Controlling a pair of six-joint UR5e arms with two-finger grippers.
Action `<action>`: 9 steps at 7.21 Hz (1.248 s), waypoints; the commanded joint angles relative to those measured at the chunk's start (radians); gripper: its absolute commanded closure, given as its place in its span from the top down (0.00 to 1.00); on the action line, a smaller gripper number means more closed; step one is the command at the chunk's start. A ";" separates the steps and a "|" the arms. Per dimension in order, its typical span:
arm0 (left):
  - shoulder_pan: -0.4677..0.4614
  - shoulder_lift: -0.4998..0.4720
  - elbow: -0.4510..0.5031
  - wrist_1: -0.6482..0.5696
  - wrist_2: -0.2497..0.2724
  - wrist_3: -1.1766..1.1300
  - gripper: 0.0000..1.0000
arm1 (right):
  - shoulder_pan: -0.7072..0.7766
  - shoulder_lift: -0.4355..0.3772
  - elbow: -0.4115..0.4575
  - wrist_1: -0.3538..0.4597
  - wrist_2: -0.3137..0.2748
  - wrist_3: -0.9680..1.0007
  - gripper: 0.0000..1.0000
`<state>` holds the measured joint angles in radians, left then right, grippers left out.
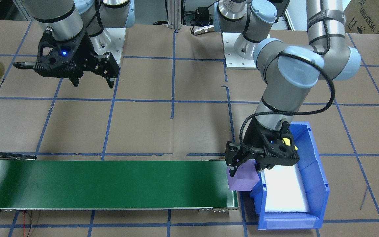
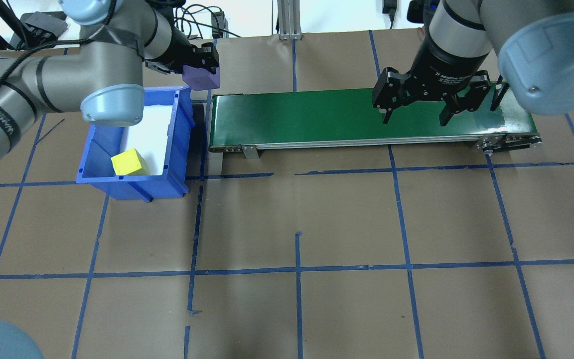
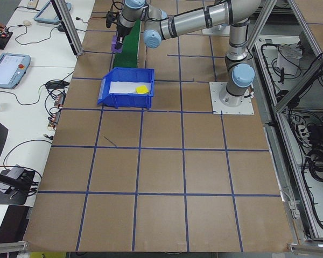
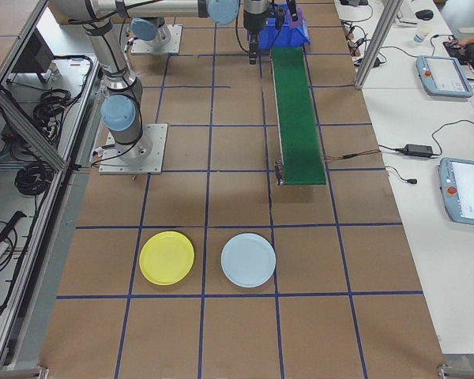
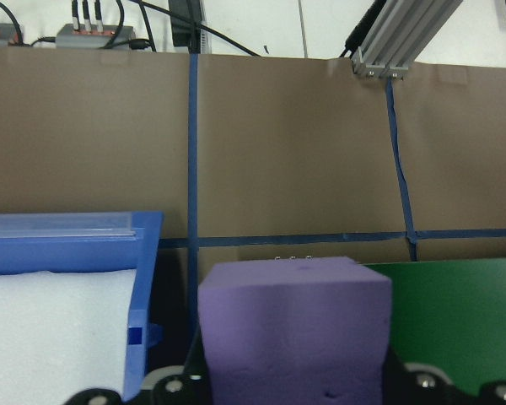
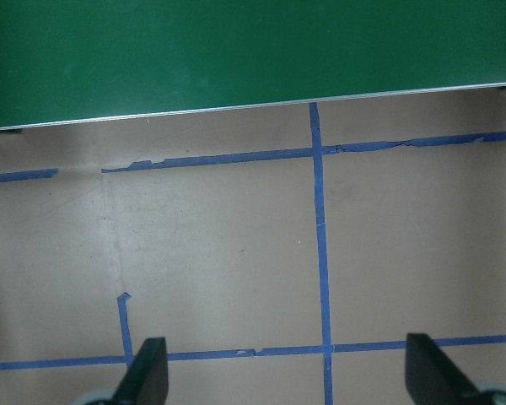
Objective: Move block left to right into plate
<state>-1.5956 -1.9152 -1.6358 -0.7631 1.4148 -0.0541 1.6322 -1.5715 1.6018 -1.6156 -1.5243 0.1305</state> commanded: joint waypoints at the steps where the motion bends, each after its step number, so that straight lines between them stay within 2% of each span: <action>1: -0.007 -0.082 -0.003 0.013 0.004 -0.010 0.27 | 0.000 0.007 0.012 -0.001 -0.004 -0.002 1.00; 2: -0.007 -0.097 -0.003 0.013 0.004 -0.009 0.66 | 0.000 0.013 0.010 -0.004 -0.002 0.000 1.00; 3: -0.007 -0.102 -0.004 0.013 0.004 -0.009 0.85 | 0.000 0.018 0.010 0.002 -0.008 0.001 1.00; 4: -0.007 -0.103 -0.004 0.013 0.003 -0.007 0.95 | 0.000 0.022 -0.011 0.008 -0.014 0.003 1.00; 5: -0.007 -0.102 -0.003 0.013 0.004 -0.003 1.00 | -0.005 0.025 -0.013 0.006 -0.022 0.011 1.00; 6: -0.007 -0.100 -0.004 0.013 0.004 -0.001 1.00 | -0.005 0.037 0.015 -0.013 -0.017 0.014 1.00; 7: -0.007 -0.091 -0.001 0.013 0.039 0.003 1.00 | -0.006 0.044 0.038 -0.146 -0.025 0.014 1.00; 8: -0.006 -0.059 0.016 0.010 0.082 0.026 1.00 | -0.006 0.054 0.105 -0.194 -0.020 0.003 1.00; 9: 0.006 -0.030 0.016 0.004 0.085 0.078 1.00 | -0.008 0.062 0.134 -0.210 -0.022 0.011 1.00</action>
<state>-1.5991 -1.9794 -1.6258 -0.7536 1.4793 -0.0235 1.6259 -1.5204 1.6866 -1.7794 -1.5458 0.1389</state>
